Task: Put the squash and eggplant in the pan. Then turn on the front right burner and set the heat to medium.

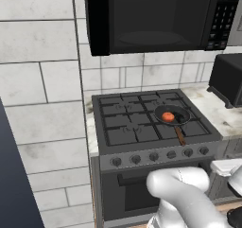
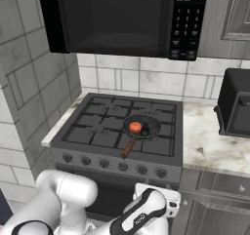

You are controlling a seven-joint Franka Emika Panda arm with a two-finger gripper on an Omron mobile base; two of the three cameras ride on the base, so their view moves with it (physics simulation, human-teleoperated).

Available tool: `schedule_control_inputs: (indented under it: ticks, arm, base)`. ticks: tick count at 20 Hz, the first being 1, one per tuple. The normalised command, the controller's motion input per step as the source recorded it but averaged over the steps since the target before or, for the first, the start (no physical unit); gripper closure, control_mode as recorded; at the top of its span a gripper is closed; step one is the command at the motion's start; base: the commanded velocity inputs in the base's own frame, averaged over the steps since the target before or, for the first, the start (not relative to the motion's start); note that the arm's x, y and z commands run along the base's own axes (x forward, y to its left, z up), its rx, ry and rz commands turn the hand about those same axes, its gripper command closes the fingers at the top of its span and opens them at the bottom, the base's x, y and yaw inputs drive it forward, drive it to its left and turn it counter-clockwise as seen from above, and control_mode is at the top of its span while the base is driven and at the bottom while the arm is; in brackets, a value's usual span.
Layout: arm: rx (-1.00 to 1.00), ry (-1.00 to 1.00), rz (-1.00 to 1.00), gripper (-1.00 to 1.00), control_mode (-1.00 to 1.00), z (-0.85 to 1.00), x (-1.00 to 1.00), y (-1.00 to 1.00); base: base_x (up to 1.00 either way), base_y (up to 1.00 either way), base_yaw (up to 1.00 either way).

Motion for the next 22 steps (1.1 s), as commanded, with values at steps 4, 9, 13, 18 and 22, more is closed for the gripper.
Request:
schedule_control_inputs:
  ticks: [4, 9, 13, 18, 22]
  arm:
    - [-0.03, 0.00, 0.04, -1.00, -1.00, -0.45, 0.13, 0.00]
    - [-0.05, 0.00, 0.02, -1.00, -1.00, -0.39, 0.39, 0.01]
    - [-0.05, 0.00, 0.00, -1.00, -1.00, -0.16, 0.61, 0.00]
    - [-0.05, 0.00, 0.00, -1.00, -1.00, -0.11, 0.55, 0.00]
    - [-0.03, 0.00, 0.00, -1.00, -1.00, -0.12, 0.18, -0.07]
  base:
    - [0.00, 0.00, 0.00]
    - [0.00, 0.00, 0.00]
    - [0.00, 0.00, 0.00]
    - [0.00, 0.00, 0.00]
    - [0.00, 0.00, 0.00]
